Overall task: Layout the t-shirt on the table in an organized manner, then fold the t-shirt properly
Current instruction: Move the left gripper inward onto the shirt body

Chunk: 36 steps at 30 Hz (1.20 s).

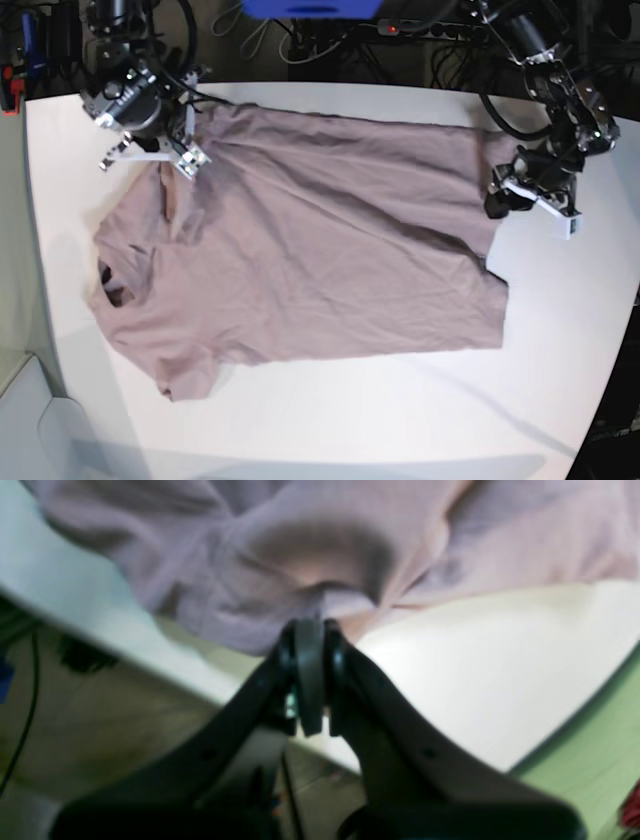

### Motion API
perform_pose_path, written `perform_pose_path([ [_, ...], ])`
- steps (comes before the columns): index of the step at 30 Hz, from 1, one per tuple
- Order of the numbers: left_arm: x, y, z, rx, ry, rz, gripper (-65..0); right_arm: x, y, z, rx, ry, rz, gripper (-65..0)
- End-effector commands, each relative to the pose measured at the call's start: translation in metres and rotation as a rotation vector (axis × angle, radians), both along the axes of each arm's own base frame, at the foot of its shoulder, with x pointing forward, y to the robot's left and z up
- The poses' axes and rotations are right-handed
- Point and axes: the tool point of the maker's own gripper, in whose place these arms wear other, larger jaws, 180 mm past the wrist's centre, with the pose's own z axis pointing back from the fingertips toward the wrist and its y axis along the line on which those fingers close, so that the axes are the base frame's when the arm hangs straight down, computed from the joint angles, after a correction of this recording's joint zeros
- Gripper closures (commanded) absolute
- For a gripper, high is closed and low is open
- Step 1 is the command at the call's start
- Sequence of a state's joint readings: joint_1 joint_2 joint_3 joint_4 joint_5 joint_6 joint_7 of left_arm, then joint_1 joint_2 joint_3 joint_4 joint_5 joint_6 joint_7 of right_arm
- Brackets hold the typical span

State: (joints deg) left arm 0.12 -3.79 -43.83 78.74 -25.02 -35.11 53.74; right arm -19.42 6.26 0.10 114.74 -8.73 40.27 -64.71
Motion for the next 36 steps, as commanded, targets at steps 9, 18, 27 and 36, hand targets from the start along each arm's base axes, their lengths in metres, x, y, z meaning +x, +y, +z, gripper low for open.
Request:
perform_pose_path([
  [9,0.02,-0.002,0.051,0.019,-0.126,-0.035,-33.2,0.015,0.008,0.011,0.047,-0.062,-0.034,0.0],
  [18,0.033,-0.06,0.103,-0.078,-0.293,-0.181,-33.2,0.024,-0.008,0.016,0.033,-0.091,-0.082,0.0],
  [27,0.048,-0.14,0.008,-0.084,-0.105,-0.319,-33.2,0.024,-0.007,0.018,0.034,-0.094,-0.084,0.0],
  [36,0.031,-0.107,-0.041,-0.053,0.016,-0.288,-33.2,0.012,-0.007,0.012,0.037,-0.065,-0.084,0.0],
])
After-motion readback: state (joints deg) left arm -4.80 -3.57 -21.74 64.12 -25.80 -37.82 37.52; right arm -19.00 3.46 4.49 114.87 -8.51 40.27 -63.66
